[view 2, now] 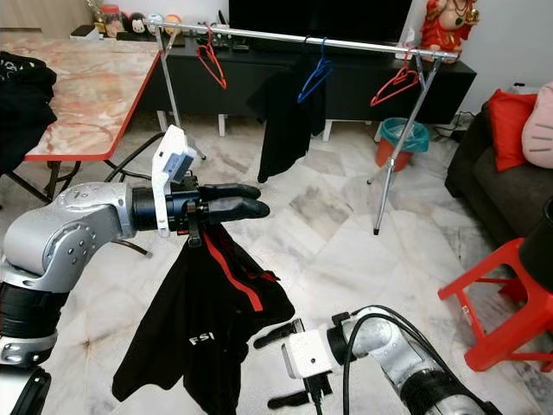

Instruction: Hang hanger

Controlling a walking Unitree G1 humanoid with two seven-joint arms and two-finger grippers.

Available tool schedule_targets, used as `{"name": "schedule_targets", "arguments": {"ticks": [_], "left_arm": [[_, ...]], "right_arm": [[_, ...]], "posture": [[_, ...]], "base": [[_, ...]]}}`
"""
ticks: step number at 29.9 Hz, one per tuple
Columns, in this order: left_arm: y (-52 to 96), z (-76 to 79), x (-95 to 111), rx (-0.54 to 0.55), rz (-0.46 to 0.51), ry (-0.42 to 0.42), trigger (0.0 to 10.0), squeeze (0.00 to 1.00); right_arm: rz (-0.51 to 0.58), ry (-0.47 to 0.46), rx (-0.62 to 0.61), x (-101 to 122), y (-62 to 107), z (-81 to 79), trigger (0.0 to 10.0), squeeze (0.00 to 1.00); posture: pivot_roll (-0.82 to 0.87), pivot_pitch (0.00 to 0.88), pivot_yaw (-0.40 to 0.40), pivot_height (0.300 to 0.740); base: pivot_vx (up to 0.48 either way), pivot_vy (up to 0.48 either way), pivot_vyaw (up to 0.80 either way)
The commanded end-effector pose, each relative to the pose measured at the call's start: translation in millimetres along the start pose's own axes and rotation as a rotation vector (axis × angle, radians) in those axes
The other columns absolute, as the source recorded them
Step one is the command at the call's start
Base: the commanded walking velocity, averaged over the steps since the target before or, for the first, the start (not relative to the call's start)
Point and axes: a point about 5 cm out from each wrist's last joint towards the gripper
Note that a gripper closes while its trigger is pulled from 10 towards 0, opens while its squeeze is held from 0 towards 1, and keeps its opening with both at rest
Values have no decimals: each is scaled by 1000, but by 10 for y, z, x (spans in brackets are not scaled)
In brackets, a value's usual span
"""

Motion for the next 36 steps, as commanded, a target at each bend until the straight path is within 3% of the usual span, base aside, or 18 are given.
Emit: {"name": "schedule_targets", "arguments": {"ticks": [1,7,14,24,29,36], "left_arm": [[-15,58,94,-23,18,-22,10000,0],[-51,113,119,-48,41,-6,10000,0],[-122,128,180,-62,59,5,10000,0],[-194,205,283,-99,84,7,10000,0],[-194,222,270,-107,84,11,10000,0],[-198,227,262,-109,83,14,10000,0]], "right_arm": [[-49,59,-24,-31,2,53,10000,0],[-86,132,-41,-33,-56,116,10000,0],[-76,134,-38,6,-79,131,10000,0],[-189,273,-186,-54,-71,302,10000,0],[-201,308,-270,-21,-38,434,10000,0],[-212,332,-323,-8,-18,501,10000,0]], "posture": [[66,0,-71,740],[77,0,-74,740],[81,0,-69,740],[82,0,-68,740],[82,0,-71,740],[82,0,-73,740]], "base": [[0,0,0],[0,0,0],[0,0,0],[0,0,0],[0,0,0],[0,0,0]]}}
Point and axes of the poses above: a point about 5 cm out from each wrist's last joint towards the gripper, its own y axis pointing back from the gripper into the wrist, its own x axis along the axis of the wrist's last joint, z = x × y, and after that the axes turned 14 degrees about y, right-handed
